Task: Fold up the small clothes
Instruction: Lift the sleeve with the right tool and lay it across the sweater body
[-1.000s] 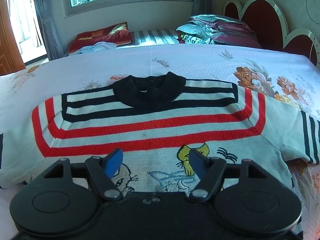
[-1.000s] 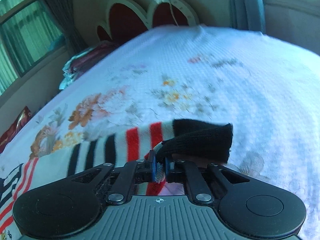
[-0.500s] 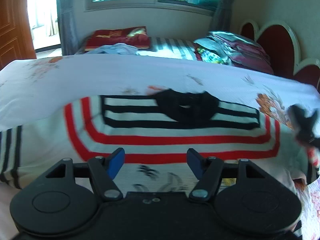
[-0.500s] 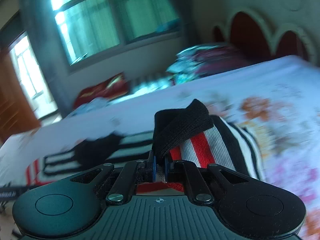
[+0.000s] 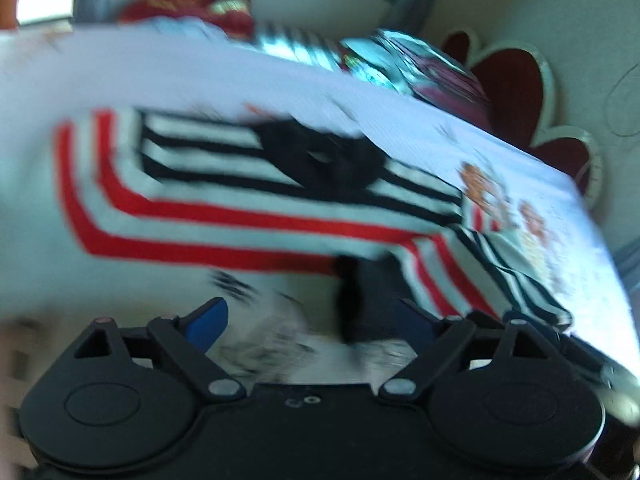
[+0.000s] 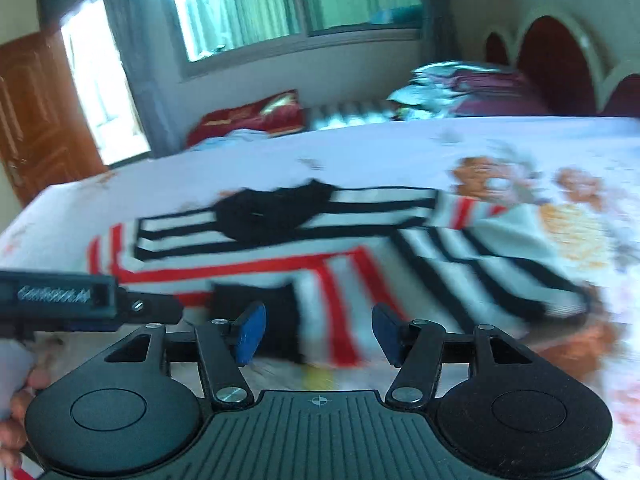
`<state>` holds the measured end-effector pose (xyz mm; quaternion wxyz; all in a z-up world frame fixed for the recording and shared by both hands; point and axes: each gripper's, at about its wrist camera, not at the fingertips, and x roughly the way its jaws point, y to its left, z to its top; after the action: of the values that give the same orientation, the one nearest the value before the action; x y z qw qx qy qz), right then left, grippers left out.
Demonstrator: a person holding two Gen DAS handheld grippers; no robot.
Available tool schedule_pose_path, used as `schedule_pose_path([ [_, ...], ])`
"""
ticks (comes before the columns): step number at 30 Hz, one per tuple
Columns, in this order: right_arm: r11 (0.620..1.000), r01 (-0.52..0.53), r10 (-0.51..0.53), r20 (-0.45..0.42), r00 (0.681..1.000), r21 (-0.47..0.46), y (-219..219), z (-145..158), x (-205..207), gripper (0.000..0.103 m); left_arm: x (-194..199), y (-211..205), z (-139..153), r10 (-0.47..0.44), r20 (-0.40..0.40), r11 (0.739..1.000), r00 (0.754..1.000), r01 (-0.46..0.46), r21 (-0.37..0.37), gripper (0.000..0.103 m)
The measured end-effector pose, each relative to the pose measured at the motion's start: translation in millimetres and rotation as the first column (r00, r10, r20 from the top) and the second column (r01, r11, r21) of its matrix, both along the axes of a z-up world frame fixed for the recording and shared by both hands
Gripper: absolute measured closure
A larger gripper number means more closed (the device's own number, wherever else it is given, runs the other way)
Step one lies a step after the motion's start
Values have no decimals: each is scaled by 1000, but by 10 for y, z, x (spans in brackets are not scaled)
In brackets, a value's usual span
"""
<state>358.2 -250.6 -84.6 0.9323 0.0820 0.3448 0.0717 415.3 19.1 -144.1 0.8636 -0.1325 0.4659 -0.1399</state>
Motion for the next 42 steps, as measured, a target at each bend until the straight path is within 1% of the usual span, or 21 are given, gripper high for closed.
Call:
schedule_pose_path([
  [3, 997, 66, -67, -14, 998, -47, -243, -11, -198, 44, 91, -186, -190, -9, -45, 999, 999, 7, -33, 25],
  [6, 987, 141, -144, -32, 989, -82, -509, -67, -281, 44, 157, -295, -289, -6, -22, 999, 1000, 5, -31, 42],
  [9, 974, 212, -217, -69, 974, -78, -748, -153, -293, 44, 197, -380, -320, -17, -6, 1000, 1000, 17, -15, 70],
  [10, 971, 226, -231, -75, 970, -76, -798, -179, -276, 44, 205, -395, -323, -24, -5, 1000, 1000, 24, -17, 87],
  [11, 969, 234, -240, -80, 967, -78, -835, -196, -261, 44, 209, -398, -331, -28, -7, 999, 1000, 28, -31, 92],
  [13, 969, 236, -242, -91, 966, -74, -866, -236, -206, 44, 209, -412, -318, -30, 1, 999, 1000, 30, -36, 96],
  [16, 970, 238, -243, -111, 964, -58, -903, -275, -126, 45, 204, -368, -200, -19, 47, 998, 999, 23, -67, 97],
  [18, 970, 236, -241, -112, 964, -52, -940, -263, -117, 45, 216, -252, -40, 12, 93, 995, 996, -2, -102, 97],
  [20, 974, 223, -227, -104, 968, -43, -948, -263, -74, 45, 228, -117, 143, 44, 148, 994, 988, -28, -106, 97],
  [21, 975, 215, -219, -95, 971, -51, -924, -272, -49, 54, 238, -29, 221, 59, 173, 994, 983, -42, -100, 97],
  [22, 977, 203, -208, -94, 974, -59, -887, -270, -21, 69, 250, 64, 277, 74, 189, 994, 979, -58, -92, 97],
  [23, 979, 192, -198, -100, 975, -64, -847, -297, 42, 74, 265, 162, 304, 93, 196, 994, 976, -78, -81, 97],
  [26, 980, 185, -192, -115, 975, -72, -777, -345, 134, 78, 295, 407, 220, 143, 171, 990, 975, -138, -41, 97],
  [28, 978, 191, -199, -102, 975, -82, -759, -328, 112, 87, 287, 484, 75, 153, 141, 988, 978, -154, -4, 97],
  [31, 974, 215, -220, -71, 973, -78, -802, -274, 25, 87, 268, 478, -172, 144, 89, 989, 986, -147, 28, 97],
  [33, 977, 187, -199, -128, 971, -104, -788, -366, 50, 87, 268, 446, -313, 151, 69, 987, 986, -155, 52, 97],
  [36, 983, 141, -156, -130, 979, -116, -809, -316, -3, 87, 289, 433, -300, 146, 85, 985, 986, -153, 81, 95],
  [38, 986, 136, -147, -122, 982, -96, -863, -229, -88, 82, 272, 452, -209, 171, 102, 980, 980, -180, 88, 80],
  [39, 986, 144, -152, -107, 983, -77, -899, -173, -133, 77, 248, 459, -150, 192, 125, 974, 973, -204, 96, 79],
  [41, 985, 160, -165, -78, 983, -63, -955, -75, -154, 67, 214, 489, -45, 215, 167, 969, 962, -232, 91, 65],
  [42, 985, 167, -170, -70, 983, -51, -989, -52, -119, 61, 202, 477, 5, 216, 181, 968, 960, -234, 88, 64],
])
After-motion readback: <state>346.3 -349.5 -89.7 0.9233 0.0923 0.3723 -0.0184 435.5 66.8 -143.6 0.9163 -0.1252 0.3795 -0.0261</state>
